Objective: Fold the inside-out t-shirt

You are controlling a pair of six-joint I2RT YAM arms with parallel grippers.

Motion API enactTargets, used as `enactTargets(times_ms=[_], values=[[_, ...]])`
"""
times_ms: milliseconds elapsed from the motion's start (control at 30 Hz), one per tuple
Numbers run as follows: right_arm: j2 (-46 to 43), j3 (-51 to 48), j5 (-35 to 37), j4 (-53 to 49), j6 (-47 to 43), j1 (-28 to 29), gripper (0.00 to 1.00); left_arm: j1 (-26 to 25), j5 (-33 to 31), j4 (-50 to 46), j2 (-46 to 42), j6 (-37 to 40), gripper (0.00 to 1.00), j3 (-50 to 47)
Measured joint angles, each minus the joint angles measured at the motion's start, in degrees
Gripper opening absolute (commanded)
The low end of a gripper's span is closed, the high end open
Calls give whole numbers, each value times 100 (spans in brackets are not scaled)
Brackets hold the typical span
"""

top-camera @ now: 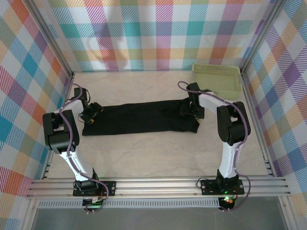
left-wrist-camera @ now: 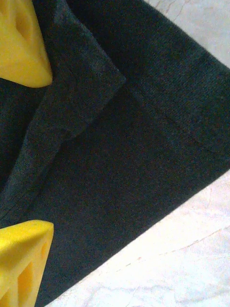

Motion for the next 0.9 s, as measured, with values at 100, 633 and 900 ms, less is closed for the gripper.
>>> enactTargets(times_ms=[100, 633, 900], values=[[59, 70, 118, -55, 79, 74, 70, -52, 17, 201, -243, -2, 76, -345], [-251, -391, 146, 470, 273, 516, 0, -151, -116, 564, -883, -74, 76, -1182], [-1445, -1591, 599, 328, 264, 533, 0, -459, -629, -33, -1679, -92, 76, -1797]])
